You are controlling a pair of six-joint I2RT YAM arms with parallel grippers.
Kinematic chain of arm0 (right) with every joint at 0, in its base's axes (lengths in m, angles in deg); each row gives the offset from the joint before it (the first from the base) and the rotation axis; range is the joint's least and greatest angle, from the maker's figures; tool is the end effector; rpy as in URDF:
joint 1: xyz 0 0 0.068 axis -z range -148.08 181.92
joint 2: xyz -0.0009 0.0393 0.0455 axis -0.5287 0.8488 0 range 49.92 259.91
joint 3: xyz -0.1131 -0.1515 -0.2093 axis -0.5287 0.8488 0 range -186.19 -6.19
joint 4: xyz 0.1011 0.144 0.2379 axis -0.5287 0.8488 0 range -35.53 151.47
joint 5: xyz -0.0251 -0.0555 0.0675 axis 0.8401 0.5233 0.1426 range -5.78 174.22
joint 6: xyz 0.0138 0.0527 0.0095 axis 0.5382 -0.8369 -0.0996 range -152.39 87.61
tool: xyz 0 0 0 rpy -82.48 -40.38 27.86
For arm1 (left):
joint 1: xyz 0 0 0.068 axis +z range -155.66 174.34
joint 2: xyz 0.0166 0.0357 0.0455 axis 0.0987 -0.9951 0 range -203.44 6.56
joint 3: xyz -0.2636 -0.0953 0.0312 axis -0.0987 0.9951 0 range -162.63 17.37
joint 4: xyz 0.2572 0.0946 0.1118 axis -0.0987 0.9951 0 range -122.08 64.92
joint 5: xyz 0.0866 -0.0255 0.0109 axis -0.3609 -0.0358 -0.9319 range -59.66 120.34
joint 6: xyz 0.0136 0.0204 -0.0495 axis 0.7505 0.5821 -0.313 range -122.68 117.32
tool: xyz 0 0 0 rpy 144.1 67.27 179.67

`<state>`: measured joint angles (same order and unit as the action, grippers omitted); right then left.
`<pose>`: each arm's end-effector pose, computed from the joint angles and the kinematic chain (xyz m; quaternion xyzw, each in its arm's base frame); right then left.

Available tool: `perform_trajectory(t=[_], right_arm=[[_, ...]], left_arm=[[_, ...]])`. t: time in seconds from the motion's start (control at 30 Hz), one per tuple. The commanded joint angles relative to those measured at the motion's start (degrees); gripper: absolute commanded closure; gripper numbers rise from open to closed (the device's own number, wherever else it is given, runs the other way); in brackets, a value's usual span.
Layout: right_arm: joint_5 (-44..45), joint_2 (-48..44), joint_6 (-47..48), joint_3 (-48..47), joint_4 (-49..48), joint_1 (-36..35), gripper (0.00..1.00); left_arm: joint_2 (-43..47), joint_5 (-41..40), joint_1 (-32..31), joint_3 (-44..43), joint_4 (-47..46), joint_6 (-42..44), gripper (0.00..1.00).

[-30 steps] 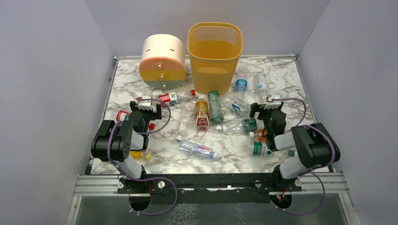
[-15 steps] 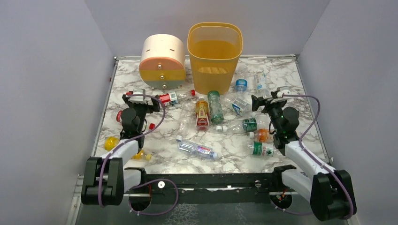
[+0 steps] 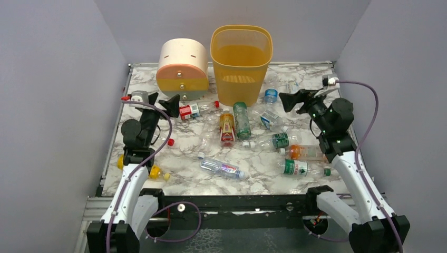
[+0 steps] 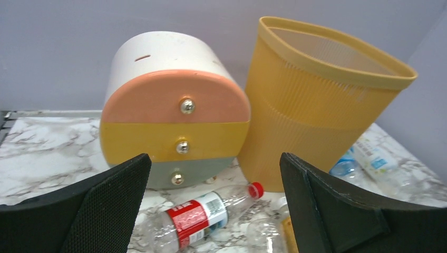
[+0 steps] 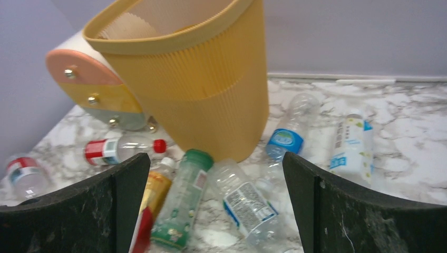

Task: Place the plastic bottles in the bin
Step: Pick up the plastic bottle at the center of the board.

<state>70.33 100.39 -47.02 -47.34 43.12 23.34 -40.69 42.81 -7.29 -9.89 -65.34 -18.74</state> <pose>0.2398 0.0453 0.3419 -0.0504 0.6930 0.2259 0.6827 0.2269 -0.0147 0.2999 0.0070 0.6228 -0.1864 0.7598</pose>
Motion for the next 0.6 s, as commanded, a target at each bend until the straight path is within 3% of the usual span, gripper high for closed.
perform_trajectory(t=[0.0,0.1,0.2,0.43,0.57], right_arm=[[-7.9,4.0,-7.2,-11.4,18.7,-0.3,0.01],[-10.4,8.9,-8.4,-19.9,29.7,-0.4,0.01],[-14.1,12.2,-8.8,-26.7,37.0,-0.4,0.01],[-23.4,11.0,-8.2,-28.9,38.2,-0.3,0.01],[-17.8,9.8,-8.6,-28.6,45.3,-0.3,0.01]], left_arm=[[2.4,2.8,0.0,-7.3,10.8,-8.7,0.01],[2.7,-0.6,0.0,-13.1,20.3,-15.8,0.01],[1.5,2.3,0.0,-18.3,26.8,-18.9,0.01],[-2.5,14.7,0.0,-28.3,37.9,-20.1,0.01],[-1.8,18.3,0.0,-26.0,36.4,-23.1,0.01]])
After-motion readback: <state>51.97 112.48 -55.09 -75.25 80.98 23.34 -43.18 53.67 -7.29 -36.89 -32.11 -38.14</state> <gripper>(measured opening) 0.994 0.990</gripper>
